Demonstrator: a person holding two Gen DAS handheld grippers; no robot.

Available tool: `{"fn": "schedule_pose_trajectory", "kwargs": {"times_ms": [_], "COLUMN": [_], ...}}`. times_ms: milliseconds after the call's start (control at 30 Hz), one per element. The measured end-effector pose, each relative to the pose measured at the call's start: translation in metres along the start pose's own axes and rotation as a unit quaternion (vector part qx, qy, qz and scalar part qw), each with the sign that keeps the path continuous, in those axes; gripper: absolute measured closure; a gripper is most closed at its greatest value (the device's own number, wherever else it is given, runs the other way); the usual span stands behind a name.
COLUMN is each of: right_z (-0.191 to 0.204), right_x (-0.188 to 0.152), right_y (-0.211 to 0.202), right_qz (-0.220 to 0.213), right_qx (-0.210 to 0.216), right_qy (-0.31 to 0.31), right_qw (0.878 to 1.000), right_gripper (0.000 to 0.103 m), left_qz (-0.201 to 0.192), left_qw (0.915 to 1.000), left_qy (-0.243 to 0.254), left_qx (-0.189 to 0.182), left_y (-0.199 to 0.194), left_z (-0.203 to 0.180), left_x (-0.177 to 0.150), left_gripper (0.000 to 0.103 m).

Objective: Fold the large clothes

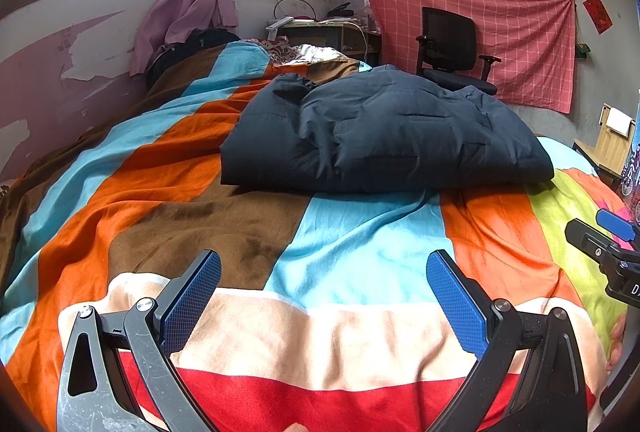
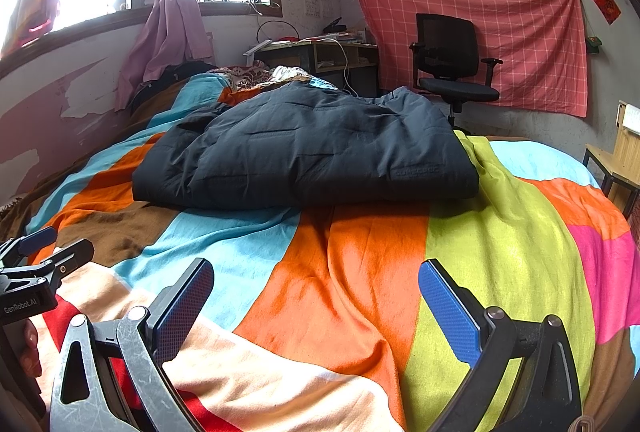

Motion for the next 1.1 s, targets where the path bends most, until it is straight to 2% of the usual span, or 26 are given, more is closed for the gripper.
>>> {"fn": "schedule_pose_trajectory", "kwargs": {"times_ms": [167,1100], "right_z": [-0.0003,0.001], "right_x": [-0.0001,-0.0005], "right_y": [0.0001,0.0001], "right_qz": [0.0,-0.001], "right_qx": [0.0,0.0], "right_qy": [0.0,0.0], "right_qw": [1.0,1.0], "right_gripper": [0.0,0.0], "left_qz": [-0.012,-0.03], "left_qw": [0.9995,0.9992], "left_qy": [0.012,0.016], "left_qx": [0.026,0.019], "left_y": [-0.0034,-0.0097], "left_z": [-0.0037,-0.0036], "left_x": [0.0007,0.0002], "left_gripper": [0.002,0.002]}}
Point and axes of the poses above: each gripper's, at about its wrist camera, not at the fingertips, and y roughly the way its jaws point, z to its left, x to its top, the point moved 3 cm from there along y, roughly the way its jaws point, and after that the axes turned 9 degrees about -y, right-handed, at the moved point
